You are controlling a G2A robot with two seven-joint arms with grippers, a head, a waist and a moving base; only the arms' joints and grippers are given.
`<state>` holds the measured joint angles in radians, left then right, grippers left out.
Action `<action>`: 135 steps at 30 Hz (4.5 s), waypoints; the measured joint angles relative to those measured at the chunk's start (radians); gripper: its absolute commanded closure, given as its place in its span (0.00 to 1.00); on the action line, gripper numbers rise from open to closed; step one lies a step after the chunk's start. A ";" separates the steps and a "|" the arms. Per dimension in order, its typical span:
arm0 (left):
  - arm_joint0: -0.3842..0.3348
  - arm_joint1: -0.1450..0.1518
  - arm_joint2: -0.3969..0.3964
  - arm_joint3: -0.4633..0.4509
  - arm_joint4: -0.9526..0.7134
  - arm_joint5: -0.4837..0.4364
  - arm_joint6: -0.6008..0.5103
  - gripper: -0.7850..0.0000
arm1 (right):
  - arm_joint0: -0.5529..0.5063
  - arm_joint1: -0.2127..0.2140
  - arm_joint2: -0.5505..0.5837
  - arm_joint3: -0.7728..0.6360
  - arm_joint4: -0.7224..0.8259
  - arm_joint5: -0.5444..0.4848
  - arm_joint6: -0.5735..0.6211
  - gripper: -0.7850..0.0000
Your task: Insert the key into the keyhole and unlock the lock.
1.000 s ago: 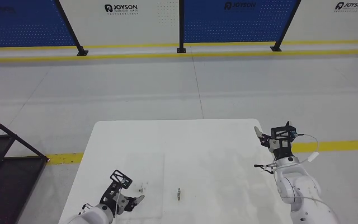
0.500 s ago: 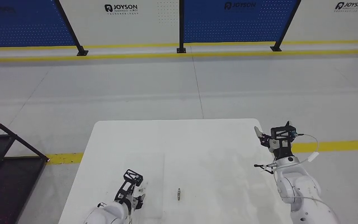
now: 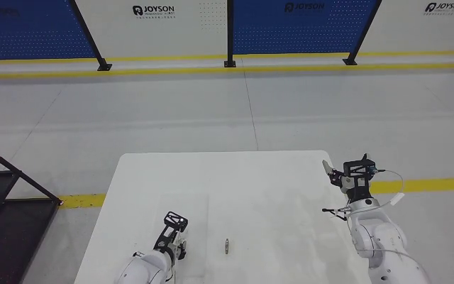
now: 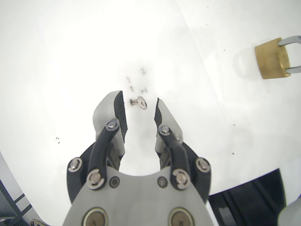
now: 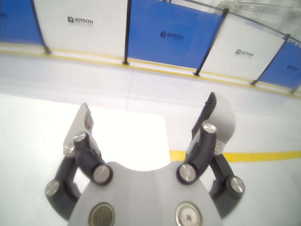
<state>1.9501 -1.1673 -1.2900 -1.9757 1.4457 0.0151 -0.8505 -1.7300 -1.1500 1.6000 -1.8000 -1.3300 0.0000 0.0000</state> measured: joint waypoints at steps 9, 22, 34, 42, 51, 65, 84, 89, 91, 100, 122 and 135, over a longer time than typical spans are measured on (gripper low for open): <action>-0.031 -0.004 0.023 0.026 0.015 0.022 -0.017 0.82 | 0.000 0.000 0.000 0.000 0.000 0.000 0.000 0.00; -0.021 -0.003 0.007 0.013 0.011 0.027 -0.013 1.00 | 0.000 0.000 0.000 0.000 0.000 0.000 0.000 0.00; 0.058 0.005 -0.057 -0.074 -0.038 0.002 0.045 1.00 | 0.000 0.000 0.000 0.000 0.000 0.000 0.000 0.00; 0.236 0.022 -0.200 -0.174 -0.189 -0.146 0.253 1.00 | 0.000 0.000 0.000 0.000 0.000 0.000 0.000 0.00; 0.401 0.040 -0.375 -0.137 -0.285 -0.461 0.594 1.00 | 0.000 0.000 0.000 0.000 0.000 0.000 0.000 0.00; 0.400 0.033 -0.478 0.039 -0.319 -0.699 0.885 1.00 | -0.114 -0.007 -0.125 -0.093 -0.158 -0.027 -0.004 0.00; 0.400 0.028 -0.493 0.059 -0.305 -0.724 0.931 1.00 | -0.101 -0.042 -0.560 0.037 -0.407 -0.165 0.146 0.00; 0.400 0.028 -0.493 0.059 -0.305 -0.724 0.931 1.00 | -0.091 -0.052 -0.607 0.080 -0.443 -0.073 0.060 0.00; 0.400 0.028 -0.493 0.059 -0.305 -0.724 0.931 1.00 | -0.109 -0.052 -0.616 0.075 -0.436 -0.051 0.019 0.00; 0.400 0.028 -0.493 0.059 -0.305 -0.724 0.931 1.00 | -0.158 -0.045 -0.640 0.041 -0.404 -0.112 -0.010 0.00; 0.400 0.028 -0.493 0.059 -0.305 -0.724 0.931 1.00 | -0.026 -0.099 -0.784 0.174 -0.269 -0.027 0.131 0.00; 0.400 0.028 -0.493 0.059 -0.305 -0.724 0.931 1.00 | 0.019 -0.117 -0.811 0.239 -0.227 0.023 0.152 0.66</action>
<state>2.3500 -1.1390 -1.7826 -1.9162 1.1412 -0.7086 0.0802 -1.7105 -1.2669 0.7890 -1.5612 -1.5567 0.0230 0.1524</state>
